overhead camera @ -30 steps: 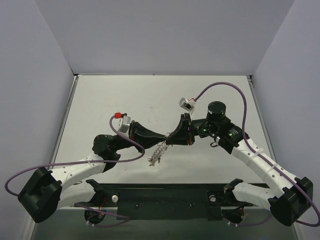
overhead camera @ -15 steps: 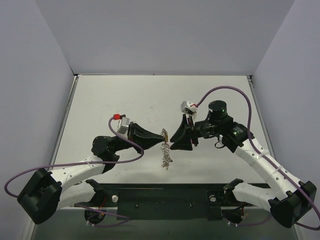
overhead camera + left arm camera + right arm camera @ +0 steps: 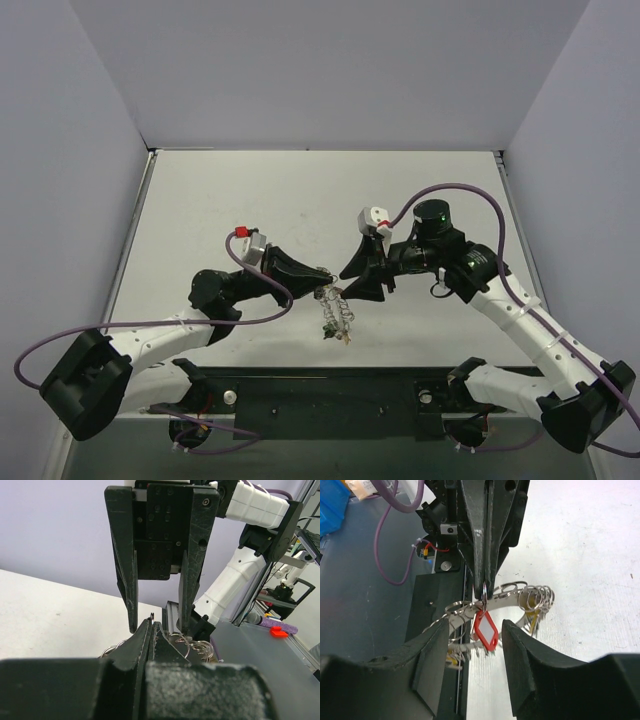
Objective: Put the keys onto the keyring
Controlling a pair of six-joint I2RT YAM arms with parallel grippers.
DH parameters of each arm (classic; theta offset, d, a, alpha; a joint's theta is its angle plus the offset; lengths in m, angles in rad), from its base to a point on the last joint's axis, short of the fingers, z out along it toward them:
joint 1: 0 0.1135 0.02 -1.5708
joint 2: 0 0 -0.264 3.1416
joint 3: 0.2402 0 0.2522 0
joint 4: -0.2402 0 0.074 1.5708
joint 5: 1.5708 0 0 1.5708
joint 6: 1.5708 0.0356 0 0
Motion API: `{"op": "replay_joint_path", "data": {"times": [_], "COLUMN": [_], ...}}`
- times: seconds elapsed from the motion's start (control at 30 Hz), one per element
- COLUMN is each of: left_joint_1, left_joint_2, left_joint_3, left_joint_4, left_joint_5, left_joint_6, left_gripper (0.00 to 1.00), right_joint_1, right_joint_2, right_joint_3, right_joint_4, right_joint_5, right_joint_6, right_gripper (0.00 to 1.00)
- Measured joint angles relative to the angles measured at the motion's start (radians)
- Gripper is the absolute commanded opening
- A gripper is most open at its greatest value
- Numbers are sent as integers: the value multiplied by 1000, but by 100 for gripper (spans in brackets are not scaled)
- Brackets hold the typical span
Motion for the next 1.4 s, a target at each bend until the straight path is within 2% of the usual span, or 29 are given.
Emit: {"op": "replay_joint_path", "data": {"times": [0.27,0.6,0.83,1.23,1.4], "left_joint_1": [0,0,0,0,0], "left_joint_2": [16,16,18,18,18], "left_joint_3": [0,-2,-2,-2,-2], "left_joint_4": [0,0,0,0,0], "left_joint_5": [2,2,2,2,2], "left_joint_6": [-18,-19,-19,-19,-19], "left_gripper": [0,0,0,0,0], "right_joint_1": [17,17,17,15,15], "right_joint_2": [28,29,29,29,29], "right_joint_3": [9,9,8,5,2], "right_joint_4": [17,83,143,103,87], "right_joint_5": [10,4,1,1,2], "right_joint_6": [6,78,135,109,91], "right_gripper": [29,29,19,19,14]}}
